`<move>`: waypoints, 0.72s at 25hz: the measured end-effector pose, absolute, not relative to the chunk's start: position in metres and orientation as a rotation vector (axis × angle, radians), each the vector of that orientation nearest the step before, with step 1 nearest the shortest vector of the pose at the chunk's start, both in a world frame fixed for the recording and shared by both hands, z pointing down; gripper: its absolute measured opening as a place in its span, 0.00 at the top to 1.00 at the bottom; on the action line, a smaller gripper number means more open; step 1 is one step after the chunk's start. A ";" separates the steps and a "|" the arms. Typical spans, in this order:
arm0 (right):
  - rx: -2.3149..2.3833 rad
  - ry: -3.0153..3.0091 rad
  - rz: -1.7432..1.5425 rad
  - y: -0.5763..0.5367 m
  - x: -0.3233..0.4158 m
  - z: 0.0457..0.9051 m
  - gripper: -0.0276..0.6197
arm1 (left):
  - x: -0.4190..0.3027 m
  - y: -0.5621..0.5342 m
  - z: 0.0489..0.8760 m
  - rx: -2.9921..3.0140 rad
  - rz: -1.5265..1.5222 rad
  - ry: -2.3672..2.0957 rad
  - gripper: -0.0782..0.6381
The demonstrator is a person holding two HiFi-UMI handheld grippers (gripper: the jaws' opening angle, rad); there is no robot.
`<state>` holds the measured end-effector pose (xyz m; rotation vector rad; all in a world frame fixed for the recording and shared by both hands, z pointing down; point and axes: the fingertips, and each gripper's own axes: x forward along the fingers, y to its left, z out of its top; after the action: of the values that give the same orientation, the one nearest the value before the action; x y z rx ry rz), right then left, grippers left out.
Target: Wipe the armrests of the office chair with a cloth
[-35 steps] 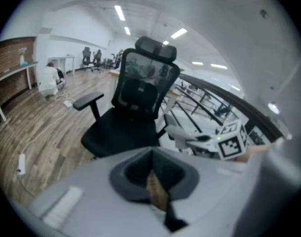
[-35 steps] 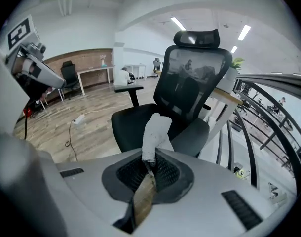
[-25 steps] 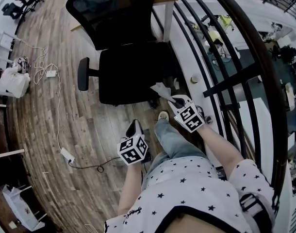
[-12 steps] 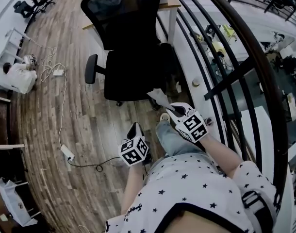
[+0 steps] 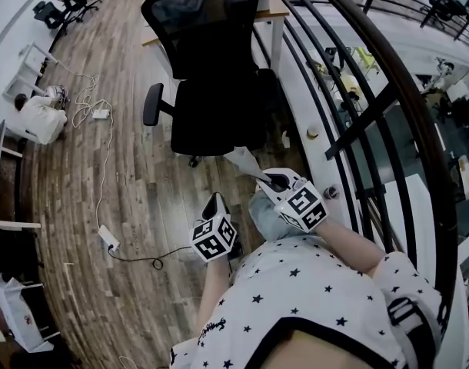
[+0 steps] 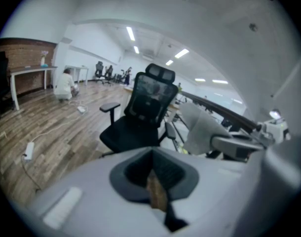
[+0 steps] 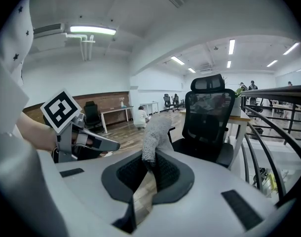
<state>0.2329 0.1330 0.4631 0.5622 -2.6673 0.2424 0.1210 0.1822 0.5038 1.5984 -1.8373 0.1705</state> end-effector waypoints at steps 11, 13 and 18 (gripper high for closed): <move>0.561 -2.683 0.182 0.143 0.230 0.446 0.91 | 0.124 0.183 0.493 1.623 0.144 -1.834 0.89; 0.558 -2.688 0.187 0.142 0.231 0.445 0.91 | 0.124 0.182 0.492 1.622 0.140 -1.838 0.89; 0.558 -2.705 0.196 0.131 0.229 0.444 0.91 | 0.122 0.175 0.490 1.611 0.130 -1.851 0.89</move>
<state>0.2287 0.1312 0.4439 0.5582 -2.7051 0.1964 0.1216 0.1745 0.4901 1.6109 -1.8506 0.1300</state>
